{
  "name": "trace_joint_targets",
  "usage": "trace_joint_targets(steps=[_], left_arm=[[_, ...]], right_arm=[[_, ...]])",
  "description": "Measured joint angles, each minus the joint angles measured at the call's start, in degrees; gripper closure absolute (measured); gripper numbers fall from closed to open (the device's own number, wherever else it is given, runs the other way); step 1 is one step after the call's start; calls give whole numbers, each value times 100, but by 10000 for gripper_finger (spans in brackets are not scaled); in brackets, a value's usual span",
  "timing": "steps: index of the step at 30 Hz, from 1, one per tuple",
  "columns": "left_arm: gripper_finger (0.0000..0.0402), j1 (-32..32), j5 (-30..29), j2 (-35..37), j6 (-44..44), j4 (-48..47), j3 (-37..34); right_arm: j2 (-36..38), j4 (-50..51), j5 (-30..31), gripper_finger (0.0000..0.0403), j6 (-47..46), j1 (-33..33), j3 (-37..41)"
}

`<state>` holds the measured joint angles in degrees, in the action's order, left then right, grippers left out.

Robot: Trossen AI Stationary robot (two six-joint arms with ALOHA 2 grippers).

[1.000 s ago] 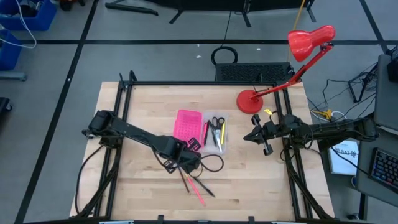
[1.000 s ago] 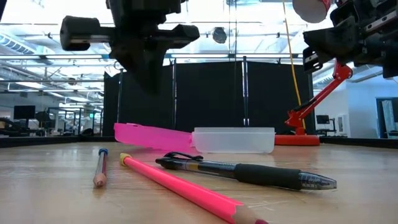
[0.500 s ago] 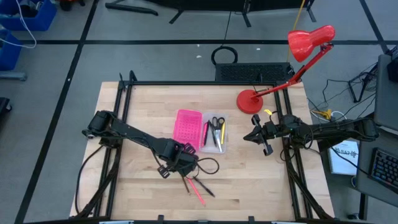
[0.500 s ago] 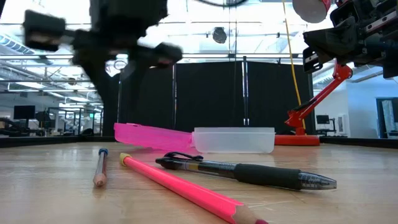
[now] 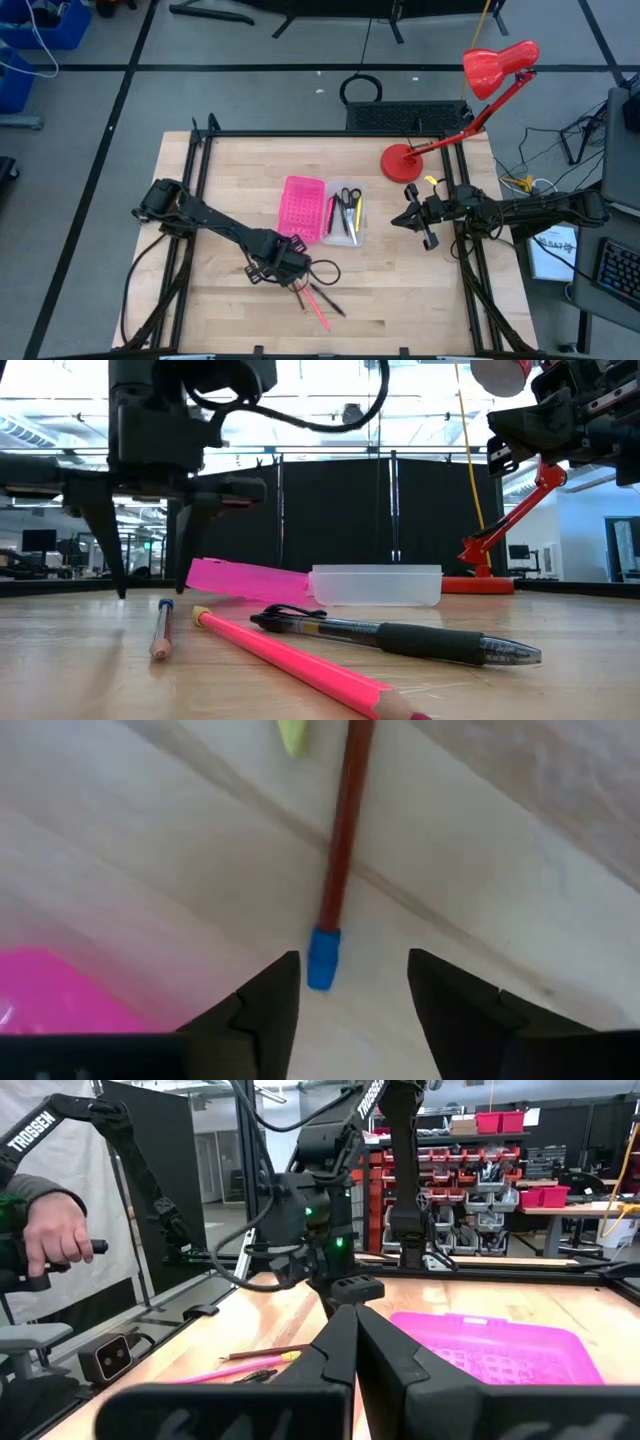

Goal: Pick & place school supplies into a supply box
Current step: Put the brown pencil into the supply box

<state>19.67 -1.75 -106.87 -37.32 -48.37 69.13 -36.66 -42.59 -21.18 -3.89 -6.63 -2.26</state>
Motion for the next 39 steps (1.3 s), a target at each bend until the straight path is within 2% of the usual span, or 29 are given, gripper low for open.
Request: trace_joint_targets(steps=[8,22,28,33,39], left_arm=[[243,-187,39,0,-165,406,-269],[300,-366,539,-20,-659,927,-398],[340,-432,715,-55,-445,952,-392],[380,-340,514,-59,-778,909,-379],[383,-94,35,-2,-802,712,-369]], right_arm=[[-1,2,6,403,3,0,0],[-3,173,8,403,3,0,0],[-3,198,10,403,-20,0,0],[-3,218,8,403,-58,0,0],[-4,219,10,403,-58,0,0]])
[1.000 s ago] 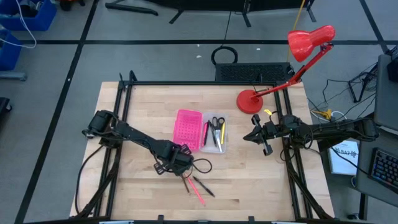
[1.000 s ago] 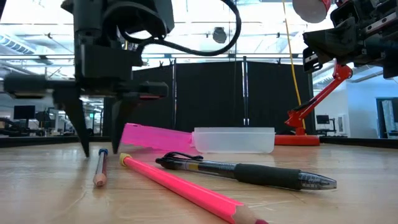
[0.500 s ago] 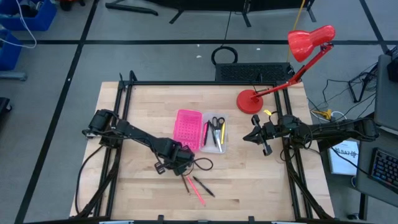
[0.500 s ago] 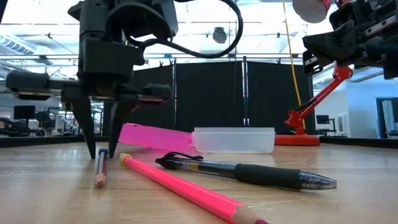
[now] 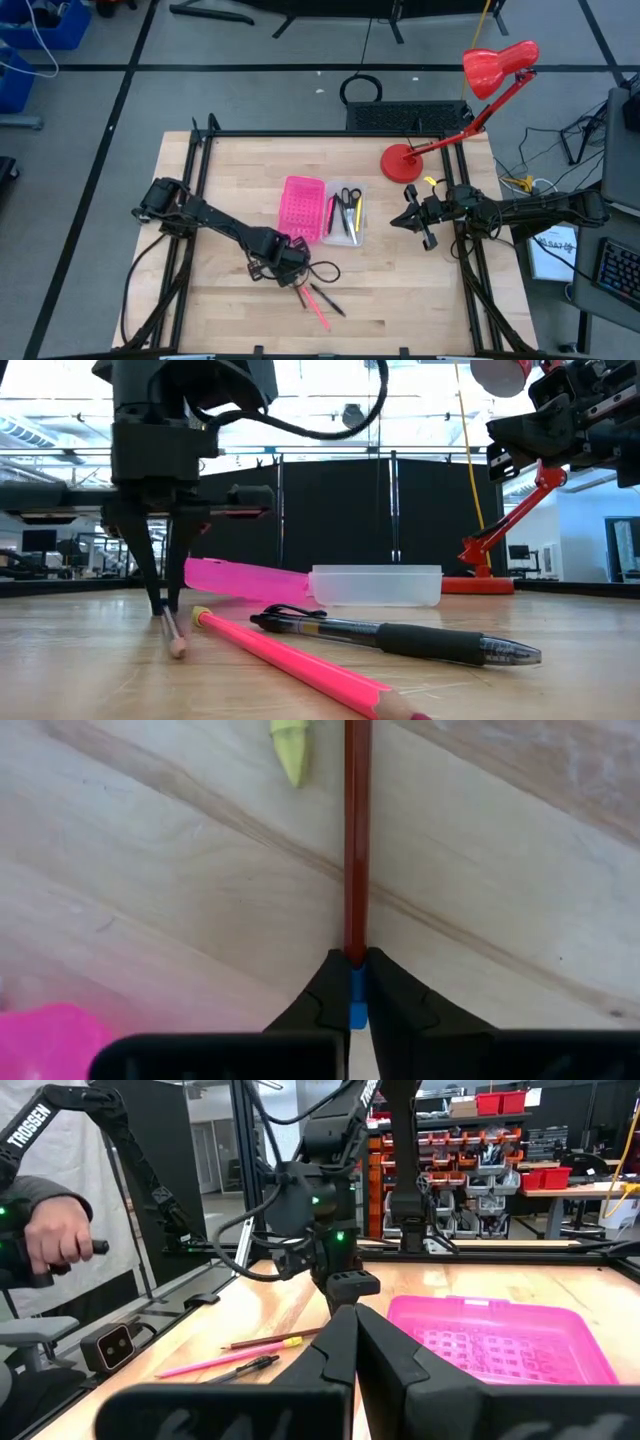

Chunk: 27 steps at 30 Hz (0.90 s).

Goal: Pick & place school supplies into a supply box
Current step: Put the brown pencil into the supply box

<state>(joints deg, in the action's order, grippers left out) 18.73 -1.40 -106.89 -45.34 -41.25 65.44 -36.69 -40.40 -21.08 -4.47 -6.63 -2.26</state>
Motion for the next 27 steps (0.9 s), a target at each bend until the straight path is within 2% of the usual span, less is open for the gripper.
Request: trace_joint_targets(steps=[4,11,14,18,24,27], left_arm=[[370,205,-682,62,16,-593,309],[387,435,-1180,151,-130,-1737,1421],[387,424,-1729,151,-747,-2063,1947],[377,158,-2165,153,-2051,-1854,2405],[388,-614,-2222,155,-3701,-1193,2702],[388,-1038,-2058,155,-4492,-812,2703]], right_arm=[[1,-11,4,403,42,0,0],[-4,-1,17,403,29,0,0],[-30,-13,20,403,53,0,0],[-27,-86,21,403,47,0,0],[-31,7,20,403,-355,0,0],[-40,54,20,403,-426,-1,0]])
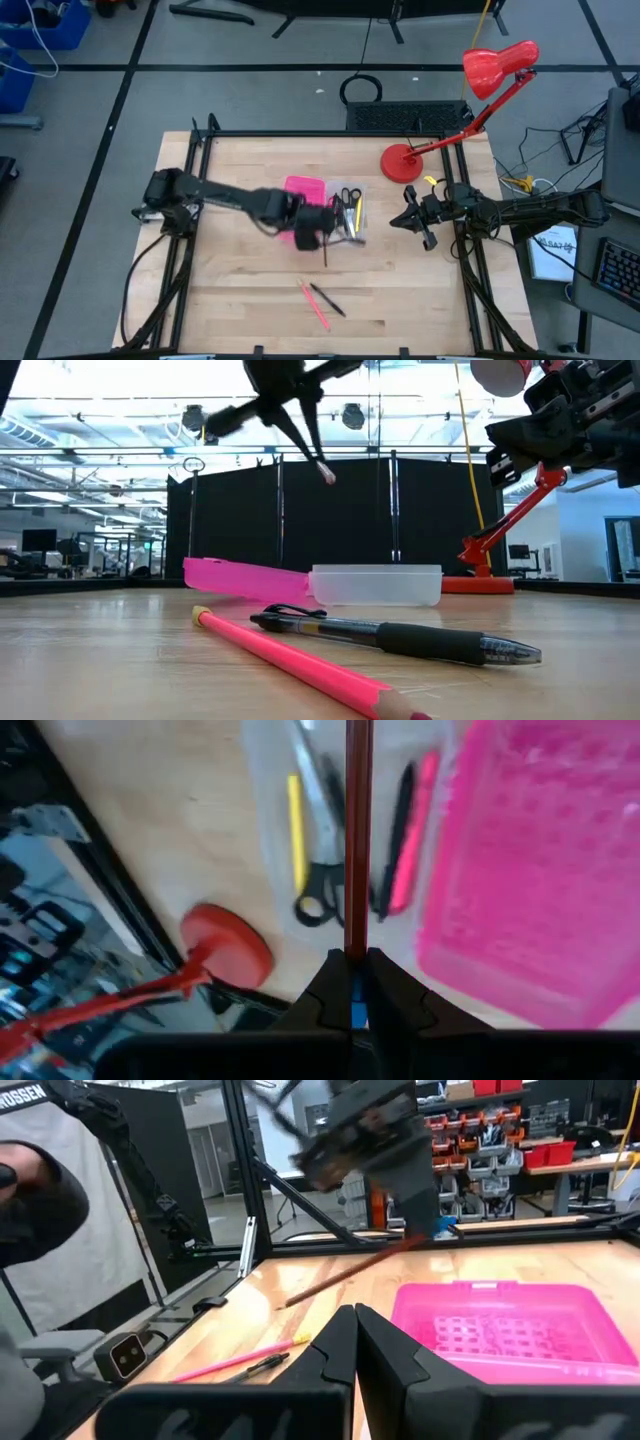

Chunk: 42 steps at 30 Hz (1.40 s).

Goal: Pick & place school supplies into a supply box
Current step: Put the brown pencil into the supply box

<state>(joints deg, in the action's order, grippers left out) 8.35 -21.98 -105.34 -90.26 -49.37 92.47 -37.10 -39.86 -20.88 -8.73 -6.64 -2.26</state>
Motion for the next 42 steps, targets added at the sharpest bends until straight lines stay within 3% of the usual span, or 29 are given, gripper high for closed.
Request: trace_joint_targets(steps=[11,18,27,31,42], left_arm=[[388,-1288,2108,-46,-865,1258,0],[381,-1708,2661,-263,-1146,1322,0],[384,-1992,2488,-1072,-1914,1595,-4],[387,-2091,2430,-1275,-2220,1689,-4],[386,-2348,2645,-1650,-2311,1692,-2]], right_arm=[[-11,157,0,403,140,1,0],[-9,111,2,403,525,-2,0],[-2,-11,33,403,706,-6,0],[-9,-62,319,403,657,-8,0],[-26,102,436,403,491,-6,0]])
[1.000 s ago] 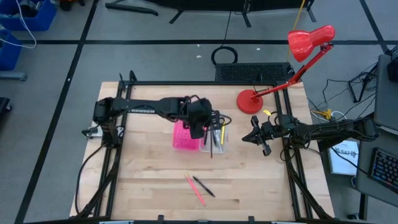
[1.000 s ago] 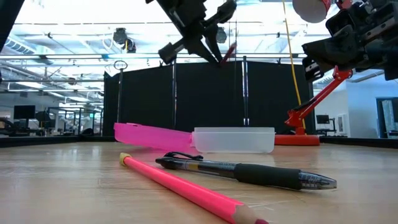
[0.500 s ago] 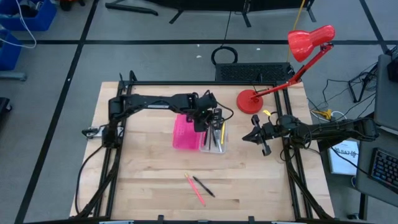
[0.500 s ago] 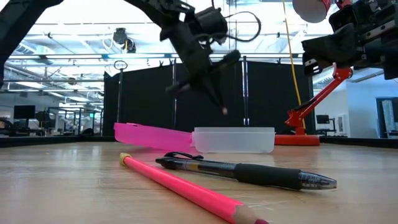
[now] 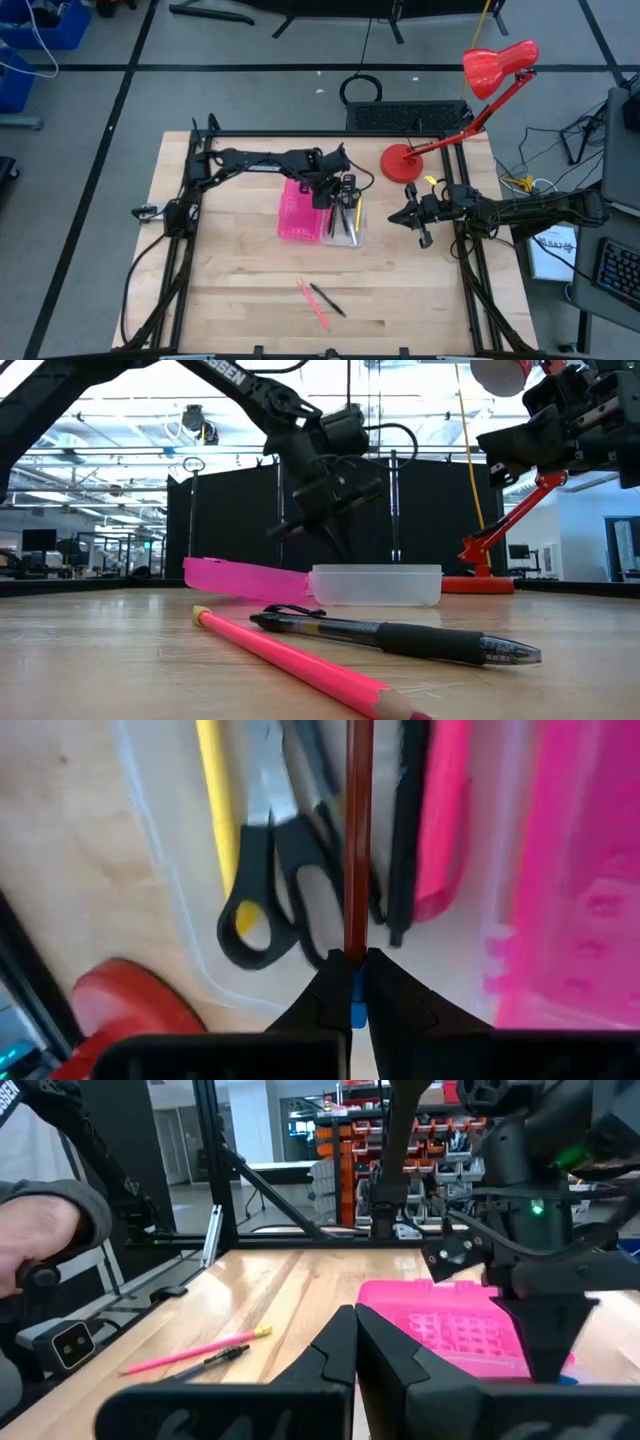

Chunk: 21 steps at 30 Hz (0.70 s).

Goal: Pick & place school supplies into a supply box
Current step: Put the brown pencil into the supply box

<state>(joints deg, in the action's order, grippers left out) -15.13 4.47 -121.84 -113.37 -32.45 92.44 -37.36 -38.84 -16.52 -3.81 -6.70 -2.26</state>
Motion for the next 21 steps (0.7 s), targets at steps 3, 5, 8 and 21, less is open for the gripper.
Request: trace_joint_targets(steps=[3,5,8,21], left_arm=[[380,-7,-119,-80,-11,-3,0],[370,3,-232,-101,6,26,0],[350,39,-346,-105,185,0,0],[267,293,-975,-76,866,145,0]], right_arm=[[-3,5,0,403,0,-2,0],[-3,9,-1,403,6,0,0],[-3,-17,-3,403,11,0,0],[-3,3,-8,403,2,0,0]])
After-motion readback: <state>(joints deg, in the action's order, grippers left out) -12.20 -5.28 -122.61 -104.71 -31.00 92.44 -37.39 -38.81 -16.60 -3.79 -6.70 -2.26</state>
